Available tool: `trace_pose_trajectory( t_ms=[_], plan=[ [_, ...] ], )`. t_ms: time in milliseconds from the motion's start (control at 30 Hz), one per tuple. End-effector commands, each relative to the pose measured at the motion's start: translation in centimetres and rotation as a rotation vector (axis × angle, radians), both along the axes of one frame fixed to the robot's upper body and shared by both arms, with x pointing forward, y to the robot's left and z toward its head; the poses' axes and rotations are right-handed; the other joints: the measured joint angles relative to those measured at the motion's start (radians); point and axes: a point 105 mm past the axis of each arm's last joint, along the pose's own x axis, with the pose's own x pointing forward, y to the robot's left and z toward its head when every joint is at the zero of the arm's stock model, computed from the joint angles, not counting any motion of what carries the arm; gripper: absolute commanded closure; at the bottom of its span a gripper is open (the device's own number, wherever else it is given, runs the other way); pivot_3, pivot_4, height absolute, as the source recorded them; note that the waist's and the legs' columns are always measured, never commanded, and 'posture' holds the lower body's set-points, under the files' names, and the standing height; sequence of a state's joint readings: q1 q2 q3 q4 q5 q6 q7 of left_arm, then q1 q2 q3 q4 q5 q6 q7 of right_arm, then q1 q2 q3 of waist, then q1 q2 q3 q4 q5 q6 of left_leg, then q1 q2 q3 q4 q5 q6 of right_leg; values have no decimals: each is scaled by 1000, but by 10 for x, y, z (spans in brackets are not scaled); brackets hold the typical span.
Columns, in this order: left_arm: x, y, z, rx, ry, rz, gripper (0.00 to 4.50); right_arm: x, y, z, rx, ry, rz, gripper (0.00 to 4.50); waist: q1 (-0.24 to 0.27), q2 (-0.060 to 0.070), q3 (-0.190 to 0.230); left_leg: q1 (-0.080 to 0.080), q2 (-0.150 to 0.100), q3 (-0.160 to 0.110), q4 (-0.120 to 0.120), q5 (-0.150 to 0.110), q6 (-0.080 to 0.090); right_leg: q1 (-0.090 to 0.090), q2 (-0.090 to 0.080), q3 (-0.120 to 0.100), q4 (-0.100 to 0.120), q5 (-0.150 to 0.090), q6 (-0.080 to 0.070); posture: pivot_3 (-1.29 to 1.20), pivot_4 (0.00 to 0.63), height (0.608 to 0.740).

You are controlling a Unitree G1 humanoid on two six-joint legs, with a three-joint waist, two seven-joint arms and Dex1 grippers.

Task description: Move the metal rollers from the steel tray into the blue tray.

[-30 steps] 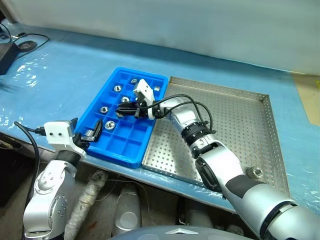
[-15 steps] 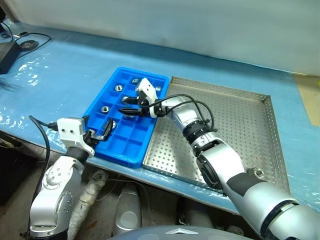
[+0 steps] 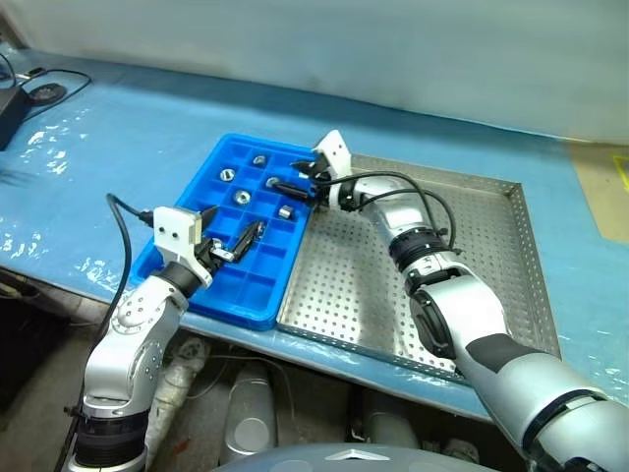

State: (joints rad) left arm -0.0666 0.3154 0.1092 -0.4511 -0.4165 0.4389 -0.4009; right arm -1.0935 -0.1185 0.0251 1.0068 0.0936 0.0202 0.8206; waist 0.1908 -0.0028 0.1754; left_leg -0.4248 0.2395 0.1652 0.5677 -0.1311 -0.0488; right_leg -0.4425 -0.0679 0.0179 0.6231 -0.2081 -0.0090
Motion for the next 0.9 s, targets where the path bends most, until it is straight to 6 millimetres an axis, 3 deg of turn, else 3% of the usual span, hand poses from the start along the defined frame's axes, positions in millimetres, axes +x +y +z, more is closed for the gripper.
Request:
trace_pose_trajectory(
  t_ms=[33, 300, 900],
  plan=[
    [-1, -16, 8, 2, -36, -124, 0, 7, -16, 27, 24, -87, -44, 794, -16, 0, 0, 0, 0, 0, 0, 0, 0, 0, 0, 0, 0, 0, 0, 175, 150, 740],
    [7, -34, 6, 26, -33, -240, 0, -1, -38, 8, -59, -51, -8, 794, -67, 0, 0, 1, 0, 1, 1, 1, 0, 0, 0, 0, 1, 0, 0, 98, 150, 740],
    [6, -33, 2, 47, -30, -237, 0, 3, -23, -21, -114, 39, -74, 794, -92, 0, 0, 4, 0, 2, 2, 0, 0, 2, 0, 0, 2, 0, -1, 131, 150, 740]
  ],
)
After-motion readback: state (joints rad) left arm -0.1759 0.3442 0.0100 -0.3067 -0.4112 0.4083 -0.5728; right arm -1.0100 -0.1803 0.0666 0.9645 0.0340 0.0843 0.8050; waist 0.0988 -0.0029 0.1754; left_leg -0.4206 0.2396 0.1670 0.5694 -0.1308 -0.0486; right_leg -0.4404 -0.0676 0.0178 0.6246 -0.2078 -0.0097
